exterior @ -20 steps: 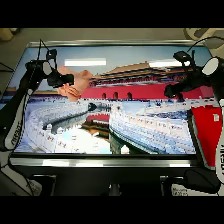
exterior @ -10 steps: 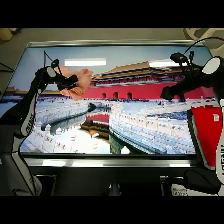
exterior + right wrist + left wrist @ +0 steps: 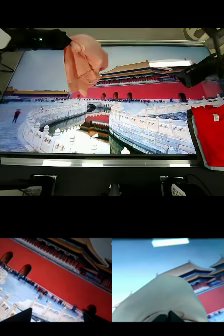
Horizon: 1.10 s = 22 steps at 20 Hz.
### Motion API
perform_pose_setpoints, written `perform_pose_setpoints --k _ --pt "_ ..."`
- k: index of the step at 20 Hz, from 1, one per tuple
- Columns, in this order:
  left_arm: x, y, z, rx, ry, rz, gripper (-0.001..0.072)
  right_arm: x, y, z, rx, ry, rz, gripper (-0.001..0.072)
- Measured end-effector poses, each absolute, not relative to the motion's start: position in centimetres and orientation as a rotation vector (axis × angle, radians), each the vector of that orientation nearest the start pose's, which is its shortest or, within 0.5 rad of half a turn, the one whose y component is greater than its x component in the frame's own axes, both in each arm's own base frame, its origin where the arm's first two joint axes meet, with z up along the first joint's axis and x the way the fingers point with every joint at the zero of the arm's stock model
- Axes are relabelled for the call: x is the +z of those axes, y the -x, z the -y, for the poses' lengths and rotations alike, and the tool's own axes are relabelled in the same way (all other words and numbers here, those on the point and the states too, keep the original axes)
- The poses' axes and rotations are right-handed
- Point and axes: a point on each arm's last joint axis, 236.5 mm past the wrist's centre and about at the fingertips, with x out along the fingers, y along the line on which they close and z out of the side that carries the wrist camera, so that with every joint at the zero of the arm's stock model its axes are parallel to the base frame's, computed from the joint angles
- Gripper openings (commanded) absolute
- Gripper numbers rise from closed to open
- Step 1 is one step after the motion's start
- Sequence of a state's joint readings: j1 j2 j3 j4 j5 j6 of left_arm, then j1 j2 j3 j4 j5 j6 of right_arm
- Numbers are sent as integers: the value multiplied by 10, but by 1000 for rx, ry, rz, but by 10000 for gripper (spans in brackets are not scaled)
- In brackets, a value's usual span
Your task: Fold the shirts.
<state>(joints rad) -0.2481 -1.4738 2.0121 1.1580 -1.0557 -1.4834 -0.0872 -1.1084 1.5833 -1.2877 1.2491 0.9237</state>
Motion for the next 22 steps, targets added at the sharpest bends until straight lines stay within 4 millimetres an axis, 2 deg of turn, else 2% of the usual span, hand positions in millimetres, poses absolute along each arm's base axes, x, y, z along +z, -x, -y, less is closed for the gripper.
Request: perform_pose_setpoints --k 2,3,4,5,7,9,10,12,13,14,15,17,19,20,22 --pt "353 -431 238 -660 108 -433 20 287 -383 -25 324 415 -581 667" --pt "364 -409 251 -697 91 -414 21 303 -371 -24 303 421 -545 667" --pt "365 -389 267 -735 79 -417 20 316 -357 -22 285 427 -521 667" --pt "355 -373 284 -768 67 -446 20 322 -344 -21 274 430 -518 667" --pt "315 -349 319 -824 43 -546 21 321 -321 -19 266 436 -554 667" --pt "254 -327 359 -865 43 -674 20 305 -304 -13 266 445 -649 667" --pt "217 -314 380 -876 56 -751 20 293 -297 -9 268 448 -711 667" --pt "157 -296 414 -877 95 -847 30 269 -294 -5 282 444 -820 668" --pt "127 -290 425 -862 116 -903 272 257 -295 -4 295 437 -867 669" --pt "99 -286 431 -839 133 -963 647 243 -297 -4 311 427 -920 671" --pt "81 -286 434 -816 161 -1008 720 229 -300 -4 327 416 -968 671" --pt "63 -295 430 -768 225 -1074 720 199 -305 -6 366 390 -1065 672" --pt "70 -319 409 -727 246 -1083 720 172 -307 -9 400 365 -1143 672" --pt "77 -330 393 -712 234 -1084 720 158 -303 -12 424 347 -1184 672" --pt "81 -347 349 -660 187 -1127 720 132 -294 -23 482 300 -1248 672"
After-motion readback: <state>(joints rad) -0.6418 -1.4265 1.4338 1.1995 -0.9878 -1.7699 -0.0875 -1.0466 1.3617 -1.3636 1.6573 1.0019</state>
